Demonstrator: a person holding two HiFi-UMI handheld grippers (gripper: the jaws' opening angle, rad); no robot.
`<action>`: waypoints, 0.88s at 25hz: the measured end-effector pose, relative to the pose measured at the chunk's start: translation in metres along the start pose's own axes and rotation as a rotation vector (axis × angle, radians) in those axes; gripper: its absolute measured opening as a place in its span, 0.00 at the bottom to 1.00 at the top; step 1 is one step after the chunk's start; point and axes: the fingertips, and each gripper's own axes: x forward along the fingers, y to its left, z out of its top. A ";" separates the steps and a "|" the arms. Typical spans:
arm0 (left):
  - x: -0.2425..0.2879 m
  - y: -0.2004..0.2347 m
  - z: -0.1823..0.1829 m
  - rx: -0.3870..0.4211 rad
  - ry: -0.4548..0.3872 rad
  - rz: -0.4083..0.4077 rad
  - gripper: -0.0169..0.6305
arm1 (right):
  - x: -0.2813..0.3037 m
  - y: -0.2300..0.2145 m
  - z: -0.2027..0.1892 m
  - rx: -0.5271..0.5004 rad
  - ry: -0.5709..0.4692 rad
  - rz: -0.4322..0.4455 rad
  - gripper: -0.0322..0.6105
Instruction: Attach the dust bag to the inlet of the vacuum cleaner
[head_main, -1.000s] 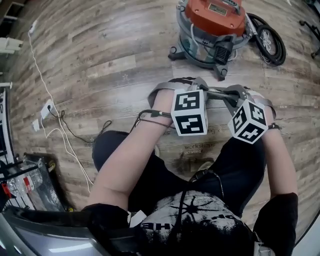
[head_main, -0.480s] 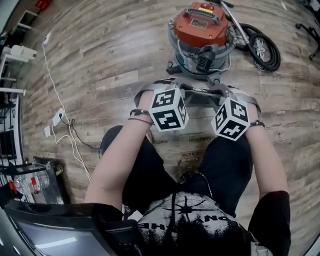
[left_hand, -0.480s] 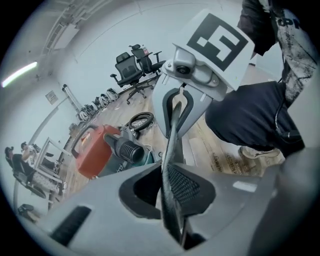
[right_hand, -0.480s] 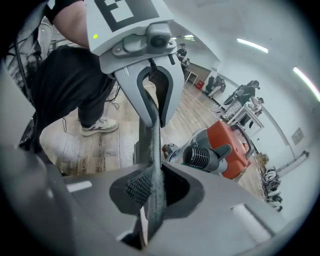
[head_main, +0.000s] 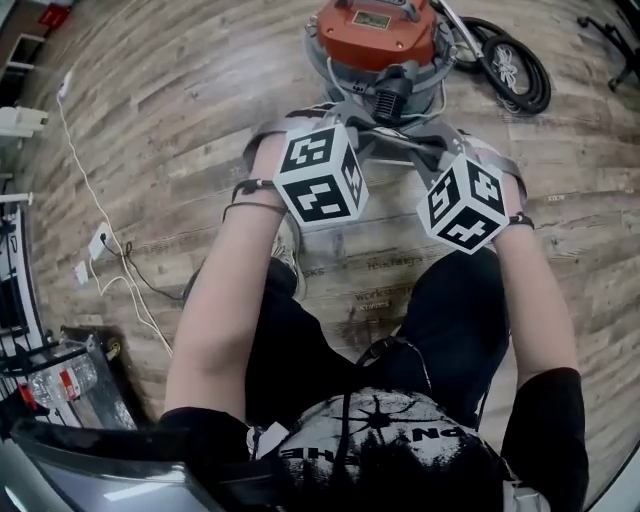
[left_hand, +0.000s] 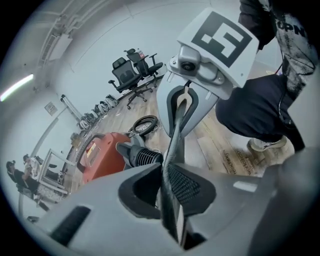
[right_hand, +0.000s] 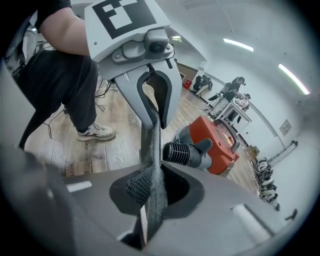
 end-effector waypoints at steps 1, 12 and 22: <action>0.004 0.001 -0.005 -0.001 0.002 -0.006 0.09 | 0.006 0.000 0.000 0.003 0.011 -0.001 0.10; 0.031 0.015 -0.025 0.046 0.001 -0.052 0.09 | 0.037 -0.011 -0.006 0.043 0.096 0.002 0.10; 0.046 0.023 -0.041 0.031 0.018 -0.097 0.09 | 0.039 -0.019 0.010 -0.072 0.177 0.000 0.11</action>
